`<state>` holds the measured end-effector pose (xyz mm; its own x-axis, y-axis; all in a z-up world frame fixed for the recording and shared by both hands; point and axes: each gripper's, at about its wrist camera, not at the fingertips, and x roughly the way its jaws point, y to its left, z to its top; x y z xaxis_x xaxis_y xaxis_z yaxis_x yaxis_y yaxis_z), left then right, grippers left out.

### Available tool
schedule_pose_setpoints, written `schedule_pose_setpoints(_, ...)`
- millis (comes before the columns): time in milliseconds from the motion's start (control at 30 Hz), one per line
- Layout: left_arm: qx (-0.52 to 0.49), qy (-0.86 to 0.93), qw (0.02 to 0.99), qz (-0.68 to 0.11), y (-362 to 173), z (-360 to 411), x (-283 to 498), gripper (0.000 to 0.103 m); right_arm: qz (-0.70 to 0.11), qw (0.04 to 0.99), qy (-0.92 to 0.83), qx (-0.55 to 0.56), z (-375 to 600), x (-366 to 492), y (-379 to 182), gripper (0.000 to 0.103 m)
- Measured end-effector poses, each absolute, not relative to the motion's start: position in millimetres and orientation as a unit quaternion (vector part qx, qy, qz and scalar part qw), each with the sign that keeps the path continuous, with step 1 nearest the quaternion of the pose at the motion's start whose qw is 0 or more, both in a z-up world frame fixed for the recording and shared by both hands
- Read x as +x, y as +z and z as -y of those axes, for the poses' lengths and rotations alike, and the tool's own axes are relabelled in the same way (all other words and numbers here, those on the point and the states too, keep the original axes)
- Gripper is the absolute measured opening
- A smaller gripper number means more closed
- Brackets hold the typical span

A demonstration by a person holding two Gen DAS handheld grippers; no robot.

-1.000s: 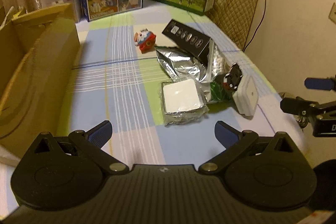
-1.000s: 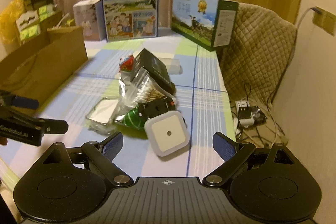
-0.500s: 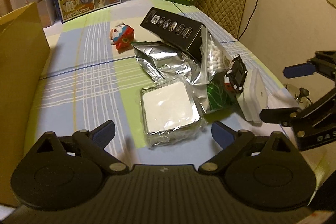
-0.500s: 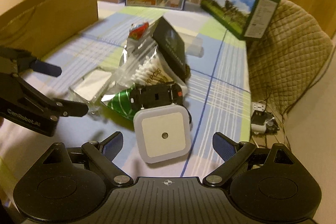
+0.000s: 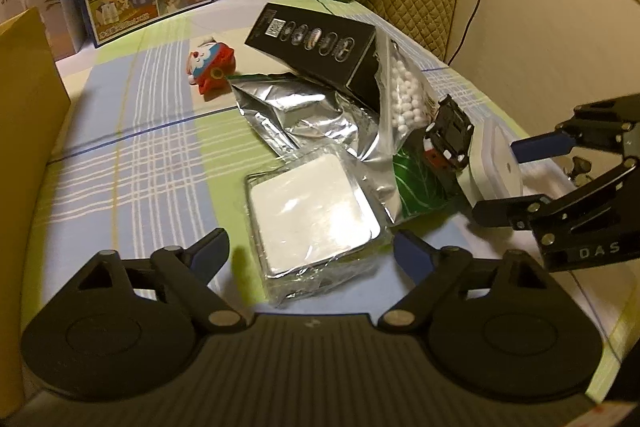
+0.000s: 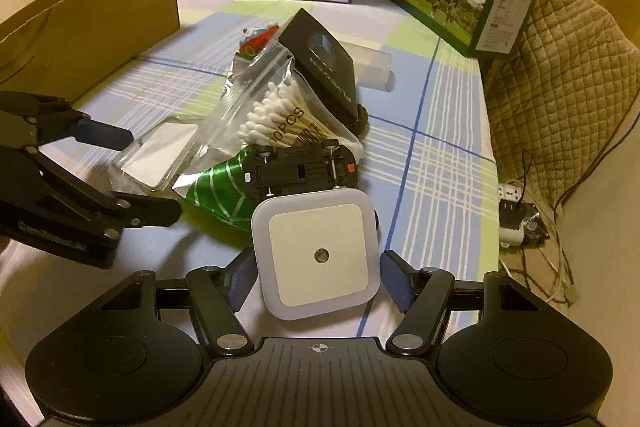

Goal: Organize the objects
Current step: 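Move left gripper to the clear plastic box while right gripper approaches the white night light, then close left gripper on the clear box while right gripper grasps the night light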

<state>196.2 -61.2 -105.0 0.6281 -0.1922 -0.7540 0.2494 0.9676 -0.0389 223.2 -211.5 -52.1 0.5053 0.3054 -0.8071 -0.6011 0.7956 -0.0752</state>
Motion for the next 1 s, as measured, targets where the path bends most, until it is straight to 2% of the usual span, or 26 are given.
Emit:
schedule_pose_setpoints(33,0.040,-0.123,0.901,-0.414,-106.1,62.8,197.0,0.083,-0.422,0.849,0.267,-0.174,211.4,222.9,-51.3,0.064)
schedule_pose_setpoints(100,0.044,-0.125,0.900,-0.416,-108.5,64.2,198.0,0.071,-0.426,0.848,0.266,-0.170,212.4,222.3,-49.2,0.064)
schedule_pose_setpoints(200,0.045,-0.120,0.900,-0.417,-110.8,61.9,197.5,0.060,-0.428,0.849,0.265,-0.163,214.2,221.0,-45.5,0.063)
schedule_pose_setpoints(267,0.048,-0.117,0.900,-0.417,-111.3,58.6,194.6,0.055,-0.429,0.850,0.265,-0.157,215.9,218.6,-42.2,0.062)
schedule_pose_setpoints(300,0.049,-0.116,0.900,-0.418,-111.2,56.7,192.7,0.055,-0.429,0.850,0.265,-0.154,216.4,217.4,-39.8,0.048)
schedule_pose_setpoints(367,0.050,-0.116,0.897,-0.423,-109.7,51.8,187.9,0.055,-0.419,0.857,0.267,-0.139,218.9,214.5,-28.2,0.025)
schedule_pose_setpoints(400,0.051,-0.114,0.896,-0.426,-108.6,48.9,184.8,0.054,-0.419,0.858,0.261,-0.143,218.4,214.4,-24.2,0.021)
schedule_pose_setpoints(467,0.051,-0.113,0.894,-0.431,-106.8,43.8,177.8,0.054,-0.424,0.859,0.249,-0.146,218.2,214.7,-21.5,0.020)
schedule_pose_setpoints(633,0.048,-0.117,0.892,-0.435,-104.7,33.1,155.0,0.054,-0.428,0.848,0.265,-0.165,215.1,207.8,-24.1,0.023)
schedule_pose_setpoints(733,0.049,-0.124,0.891,-0.434,-104.0,29.2,143.1,0.054,-0.435,0.838,0.276,-0.181,215.2,202.2,-29.5,0.037)
schedule_pose_setpoints(800,0.048,-0.125,0.891,-0.433,-104.0,27.2,138.7,0.054,-0.432,0.837,0.281,-0.184,218.0,198.8,-31.9,0.059)
schedule_pose_setpoints(867,0.048,-0.125,0.892,-0.432,-104.3,25.9,136.7,0.054,-0.435,0.837,0.282,-0.175,222.0,200.1,-34.3,0.063)
schedule_pose_setpoints(1000,0.052,-0.122,0.895,-0.427,-106.5,26.4,138.4,0.056,-0.446,0.833,0.286,-0.161,224.6,214.0,-42.4,0.065)
